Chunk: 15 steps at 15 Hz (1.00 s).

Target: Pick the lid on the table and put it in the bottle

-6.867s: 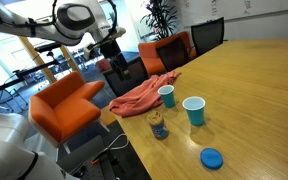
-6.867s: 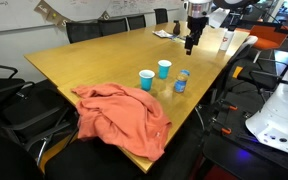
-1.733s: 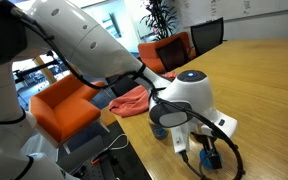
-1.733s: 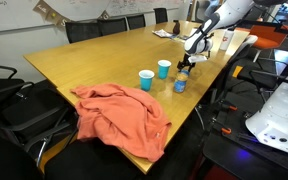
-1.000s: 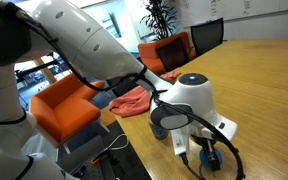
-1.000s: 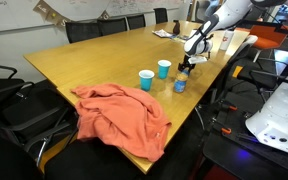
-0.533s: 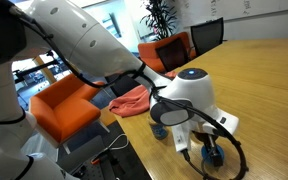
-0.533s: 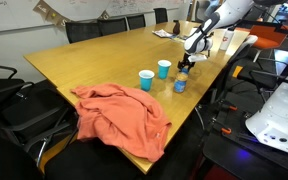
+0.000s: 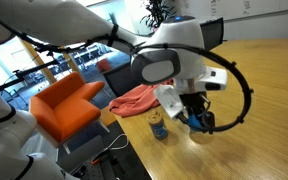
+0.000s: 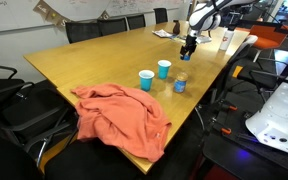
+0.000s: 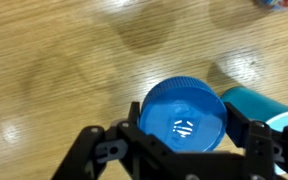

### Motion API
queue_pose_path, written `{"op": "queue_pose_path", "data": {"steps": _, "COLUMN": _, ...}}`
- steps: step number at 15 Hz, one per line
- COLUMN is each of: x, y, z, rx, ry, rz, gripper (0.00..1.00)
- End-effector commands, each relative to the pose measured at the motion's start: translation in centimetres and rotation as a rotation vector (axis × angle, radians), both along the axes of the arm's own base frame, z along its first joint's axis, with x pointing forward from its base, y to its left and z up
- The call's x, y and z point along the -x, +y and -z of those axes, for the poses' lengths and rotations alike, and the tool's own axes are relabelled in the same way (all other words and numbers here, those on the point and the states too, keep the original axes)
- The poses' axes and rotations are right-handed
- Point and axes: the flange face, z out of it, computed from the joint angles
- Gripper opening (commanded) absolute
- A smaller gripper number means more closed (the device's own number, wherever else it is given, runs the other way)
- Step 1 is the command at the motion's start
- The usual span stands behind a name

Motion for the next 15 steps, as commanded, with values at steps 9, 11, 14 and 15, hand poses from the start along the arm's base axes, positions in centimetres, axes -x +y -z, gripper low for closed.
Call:
{"op": "queue_pose_path", "data": {"steps": 9, "x": 4.5, "y": 14.0, "z": -4.4, "rx": -0.093, "ry": 0.023, "rz": -0.513, "gripper": 0.55}}
{"op": "queue_pose_path", "data": {"steps": 11, "x": 5.2, "y": 13.9, "z": -4.5, "rx": -0.077, "ry": 0.001, "rz": -0.501, "gripper": 0.55}}
{"op": "queue_pose_path", "data": {"steps": 14, "x": 4.1, "y": 14.3, "z": -4.0, "rx": -0.080, "ry": 0.040, "rz": -0.495, "gripper": 0.80}}
{"op": "queue_pose_path", "data": {"steps": 15, "x": 4.3, "y": 14.1, "z": -4.1, "rx": -0.080, "ry": 0.038, "rz": -0.491, "gripper": 0.80}}
